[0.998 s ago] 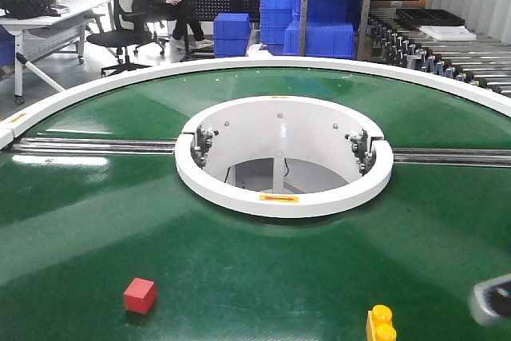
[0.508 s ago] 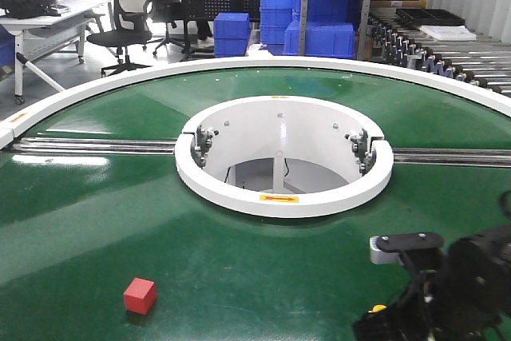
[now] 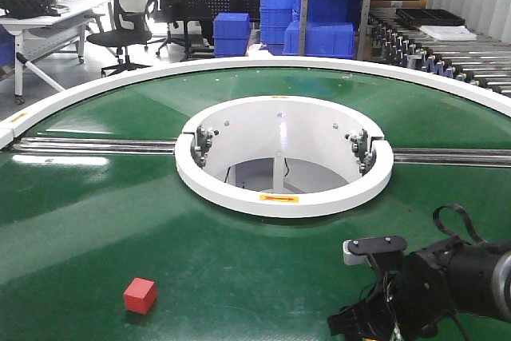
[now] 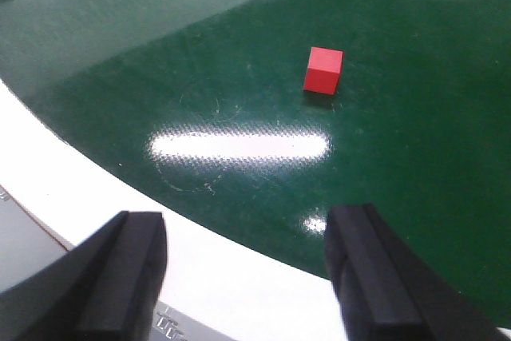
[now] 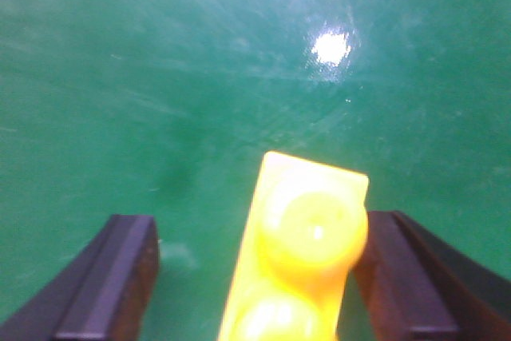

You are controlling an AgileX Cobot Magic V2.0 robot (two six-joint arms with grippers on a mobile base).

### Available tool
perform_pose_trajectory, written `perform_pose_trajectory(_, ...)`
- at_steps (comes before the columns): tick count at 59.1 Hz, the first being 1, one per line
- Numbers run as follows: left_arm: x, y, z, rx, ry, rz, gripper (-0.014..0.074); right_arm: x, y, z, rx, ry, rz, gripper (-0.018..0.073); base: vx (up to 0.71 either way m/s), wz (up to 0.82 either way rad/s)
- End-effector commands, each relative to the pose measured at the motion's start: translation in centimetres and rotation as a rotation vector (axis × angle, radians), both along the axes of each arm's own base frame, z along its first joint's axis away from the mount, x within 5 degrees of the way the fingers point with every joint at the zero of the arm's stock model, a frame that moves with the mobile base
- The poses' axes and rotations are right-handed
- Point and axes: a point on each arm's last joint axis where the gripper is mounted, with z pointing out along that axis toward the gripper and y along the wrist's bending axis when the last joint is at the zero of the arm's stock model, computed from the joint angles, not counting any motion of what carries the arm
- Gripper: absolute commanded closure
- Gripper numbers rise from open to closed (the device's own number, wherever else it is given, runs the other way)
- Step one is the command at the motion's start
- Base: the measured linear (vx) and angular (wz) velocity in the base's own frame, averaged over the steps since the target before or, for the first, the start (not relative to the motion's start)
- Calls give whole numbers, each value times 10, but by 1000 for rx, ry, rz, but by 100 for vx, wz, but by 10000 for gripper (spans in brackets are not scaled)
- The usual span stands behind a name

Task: Pick red and yellow blocks into blue bin
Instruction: 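Lower both grippers and grasp the red cube and yellow brick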

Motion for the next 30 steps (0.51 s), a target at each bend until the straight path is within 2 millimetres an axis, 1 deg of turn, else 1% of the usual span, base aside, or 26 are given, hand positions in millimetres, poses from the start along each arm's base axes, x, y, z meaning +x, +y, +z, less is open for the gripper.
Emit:
perform_pose_trajectory(1,5,-2,15,-10,-99,-14,67,8,1,19,11,-96,10,60,0,0)
perform_pose_trajectory(7,5,-2,15,-10,-99,-14,67,9,2,13,11,-80,2,93,0,0)
perform_pose_trajectory(11,5,-2,15,-10,-99,-14,74,9,1,12,9,-75,2,134,0,0)
perform_pose_trajectory(18,5,-2,15,-10,-101,-14,76,7,1,18,12,-88,1,241,0,0)
perform_pose_trajectory(25,5,-2,16,-11,-111,-15,76,2,0,39,23,-132,1,316,0,0)
perform_pose_trajectory(30,6,-2,18,-13,-136,-16,76,-7,-3,61,16,-177,30,326,0,0)
